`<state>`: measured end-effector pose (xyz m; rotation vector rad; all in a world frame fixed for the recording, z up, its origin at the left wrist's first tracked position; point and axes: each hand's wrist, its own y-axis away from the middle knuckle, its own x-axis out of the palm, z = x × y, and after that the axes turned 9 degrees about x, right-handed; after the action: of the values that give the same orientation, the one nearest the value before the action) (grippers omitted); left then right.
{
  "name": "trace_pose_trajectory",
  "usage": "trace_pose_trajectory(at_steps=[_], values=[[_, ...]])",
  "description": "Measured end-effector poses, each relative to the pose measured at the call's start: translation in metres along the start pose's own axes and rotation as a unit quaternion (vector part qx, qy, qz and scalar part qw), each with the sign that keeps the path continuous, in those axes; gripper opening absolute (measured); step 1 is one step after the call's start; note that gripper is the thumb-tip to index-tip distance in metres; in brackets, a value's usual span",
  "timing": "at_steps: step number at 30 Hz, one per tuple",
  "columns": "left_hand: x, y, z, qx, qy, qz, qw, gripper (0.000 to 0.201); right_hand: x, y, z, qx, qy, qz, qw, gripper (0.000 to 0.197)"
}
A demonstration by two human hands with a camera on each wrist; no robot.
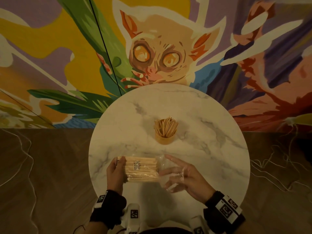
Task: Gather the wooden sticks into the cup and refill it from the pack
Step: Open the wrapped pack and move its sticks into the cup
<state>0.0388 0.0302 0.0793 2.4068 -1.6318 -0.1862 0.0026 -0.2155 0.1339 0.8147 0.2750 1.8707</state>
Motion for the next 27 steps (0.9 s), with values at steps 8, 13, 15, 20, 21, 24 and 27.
trace_pose_trajectory(at_steps=[8,13,15,20,21,24,27], values=[[0.005,0.008,-0.005,-0.004,0.001,0.016,1.0,0.025,0.013,-0.004,0.002,-0.001,0.13,-0.039,0.991,0.063],[0.006,0.008,-0.009,-0.002,-0.002,0.008,1.0,0.024,0.003,-0.006,-0.003,-0.027,0.064,-0.018,0.997,0.05],[0.009,0.008,-0.011,0.003,0.005,0.01,1.0,0.024,0.0,-0.01,-0.006,-0.034,0.072,-0.061,0.995,0.055],[0.013,0.005,-0.013,-0.001,0.026,0.012,1.0,0.02,-0.002,-0.011,-0.008,-0.057,0.078,-0.132,0.986,0.059],[0.012,0.005,-0.013,-0.005,0.032,0.012,0.999,0.021,-0.003,-0.009,-0.007,-0.054,0.065,-0.138,0.987,0.058],[0.015,0.007,-0.014,0.005,0.018,0.028,0.999,0.021,-0.006,-0.008,-0.006,-0.039,0.056,-0.175,0.982,0.055],[0.021,0.013,-0.014,0.021,-0.006,0.061,0.998,0.022,-0.004,-0.006,-0.006,-0.033,0.074,-0.179,0.981,0.033]])
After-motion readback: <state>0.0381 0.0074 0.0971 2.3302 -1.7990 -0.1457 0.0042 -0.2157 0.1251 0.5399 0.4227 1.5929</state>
